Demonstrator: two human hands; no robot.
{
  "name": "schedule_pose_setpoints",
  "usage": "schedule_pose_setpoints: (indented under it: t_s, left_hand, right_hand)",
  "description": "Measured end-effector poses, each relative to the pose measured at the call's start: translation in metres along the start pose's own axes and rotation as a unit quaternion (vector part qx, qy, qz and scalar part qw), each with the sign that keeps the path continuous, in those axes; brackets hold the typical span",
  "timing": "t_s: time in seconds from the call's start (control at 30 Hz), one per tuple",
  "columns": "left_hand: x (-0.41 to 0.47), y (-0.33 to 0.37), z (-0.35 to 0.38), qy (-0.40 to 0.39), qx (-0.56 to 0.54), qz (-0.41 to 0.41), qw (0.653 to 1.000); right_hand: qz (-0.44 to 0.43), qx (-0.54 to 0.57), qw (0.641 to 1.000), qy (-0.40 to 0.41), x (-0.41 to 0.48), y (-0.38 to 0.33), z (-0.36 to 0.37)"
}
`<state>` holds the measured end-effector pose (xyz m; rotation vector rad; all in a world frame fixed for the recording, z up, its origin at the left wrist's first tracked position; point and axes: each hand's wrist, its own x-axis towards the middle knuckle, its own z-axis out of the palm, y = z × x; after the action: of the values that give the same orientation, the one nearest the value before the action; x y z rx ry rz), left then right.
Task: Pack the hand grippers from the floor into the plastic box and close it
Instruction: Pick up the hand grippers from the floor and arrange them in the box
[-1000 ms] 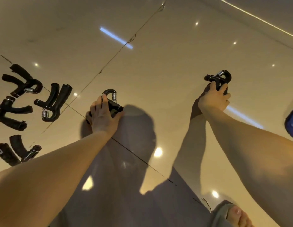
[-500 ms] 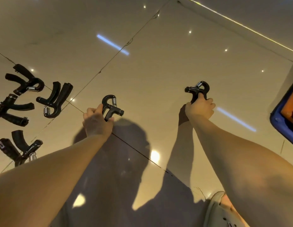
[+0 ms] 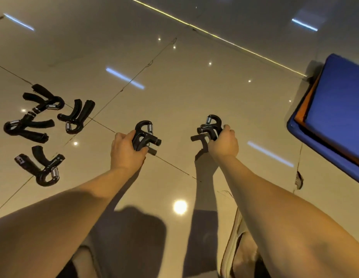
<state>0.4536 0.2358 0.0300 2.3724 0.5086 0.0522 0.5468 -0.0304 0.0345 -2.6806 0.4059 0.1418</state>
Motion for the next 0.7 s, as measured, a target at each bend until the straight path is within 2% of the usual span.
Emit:
schedule_pose_setpoints:
  t_s: [0.43, 0.7]
  left_hand:
    - [-0.165, 0.07, -0.107, 0.044, -0.074, 0.126, 0.988]
    - [-0.282, 0.126, -0.181, 0.055, -0.109, 0.238, 0.964]
  right_hand:
    - [-0.047, 0.062, 0.988, 0.133, -0.192, 0.027, -0.145]
    - [-0.093, 0.106, 0.968, 0.207, -0.331, 0.045, -0.247]
